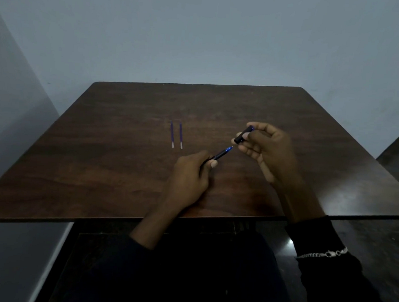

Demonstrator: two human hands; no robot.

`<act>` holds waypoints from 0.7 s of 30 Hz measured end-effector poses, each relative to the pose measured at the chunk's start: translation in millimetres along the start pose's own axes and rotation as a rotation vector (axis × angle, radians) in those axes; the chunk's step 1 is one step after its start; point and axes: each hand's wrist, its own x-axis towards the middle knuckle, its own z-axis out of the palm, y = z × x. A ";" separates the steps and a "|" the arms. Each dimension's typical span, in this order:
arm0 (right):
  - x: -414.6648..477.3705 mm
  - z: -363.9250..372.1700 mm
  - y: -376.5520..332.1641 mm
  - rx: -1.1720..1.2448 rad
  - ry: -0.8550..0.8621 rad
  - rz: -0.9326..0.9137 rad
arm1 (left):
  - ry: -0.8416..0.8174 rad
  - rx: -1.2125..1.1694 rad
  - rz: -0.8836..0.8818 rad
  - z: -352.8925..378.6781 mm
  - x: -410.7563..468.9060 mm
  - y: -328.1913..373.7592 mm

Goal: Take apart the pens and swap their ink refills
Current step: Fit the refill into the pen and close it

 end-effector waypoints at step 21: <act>-24.9 20.5 37.7 -0.184 -0.050 -0.198 | 0.064 -0.006 0.017 0.7 0.4 -0.7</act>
